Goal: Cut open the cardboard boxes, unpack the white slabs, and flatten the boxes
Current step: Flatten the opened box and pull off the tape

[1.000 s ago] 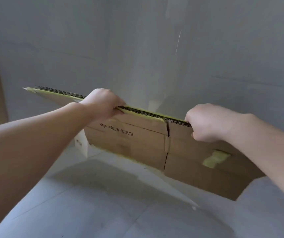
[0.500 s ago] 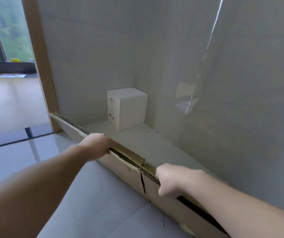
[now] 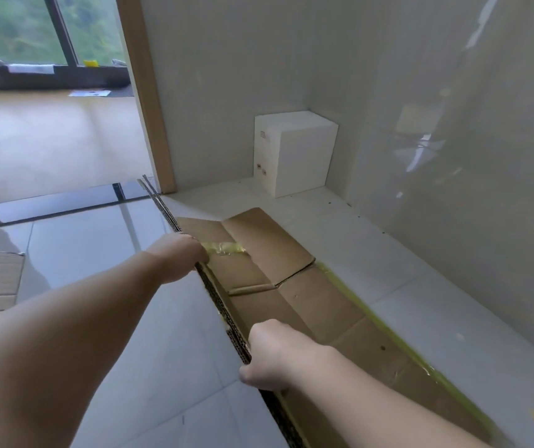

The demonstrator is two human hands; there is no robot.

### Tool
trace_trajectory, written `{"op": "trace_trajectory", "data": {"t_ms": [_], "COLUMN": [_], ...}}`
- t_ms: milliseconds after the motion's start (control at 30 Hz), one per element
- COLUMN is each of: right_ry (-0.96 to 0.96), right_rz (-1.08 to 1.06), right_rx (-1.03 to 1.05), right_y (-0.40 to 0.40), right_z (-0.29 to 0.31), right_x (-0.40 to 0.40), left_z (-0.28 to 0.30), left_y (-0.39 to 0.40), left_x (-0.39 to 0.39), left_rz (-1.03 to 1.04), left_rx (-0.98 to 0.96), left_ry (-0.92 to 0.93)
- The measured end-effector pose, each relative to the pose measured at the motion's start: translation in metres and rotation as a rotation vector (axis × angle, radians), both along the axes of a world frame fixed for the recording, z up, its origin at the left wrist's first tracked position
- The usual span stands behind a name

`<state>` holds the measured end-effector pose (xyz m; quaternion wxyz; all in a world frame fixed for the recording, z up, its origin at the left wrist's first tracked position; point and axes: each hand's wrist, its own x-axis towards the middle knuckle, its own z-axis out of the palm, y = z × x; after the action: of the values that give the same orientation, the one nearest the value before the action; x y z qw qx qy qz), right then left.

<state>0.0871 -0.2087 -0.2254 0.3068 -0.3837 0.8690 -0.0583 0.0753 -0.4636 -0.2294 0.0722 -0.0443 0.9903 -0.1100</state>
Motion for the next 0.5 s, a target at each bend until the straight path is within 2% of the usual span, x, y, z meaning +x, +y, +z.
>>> {"op": "trace_trajectory", "data": {"t_ms": [100, 300, 500], "right_ry": [-0.15, -0.025, -0.006], "right_rz": [-0.038, 0.019, -0.021], "right_rx": [-0.044, 0.003, 0.09], "right_y": [-0.011, -0.001, 0.014], "right_z": [-0.015, -0.041, -0.08], "right_x": [0.004, -0.005, -0.015], "left_z": [-0.018, -0.044, -0.08], "left_y": [-0.012, -0.029, -0.001], "left_x": [0.015, 0.042, 0.032], "left_rz": [0.137, 0.28, 0.134], "left_rx": [0.09, 0.114, 0.114], "left_ry": [-0.156, -0.213, -0.233]}}
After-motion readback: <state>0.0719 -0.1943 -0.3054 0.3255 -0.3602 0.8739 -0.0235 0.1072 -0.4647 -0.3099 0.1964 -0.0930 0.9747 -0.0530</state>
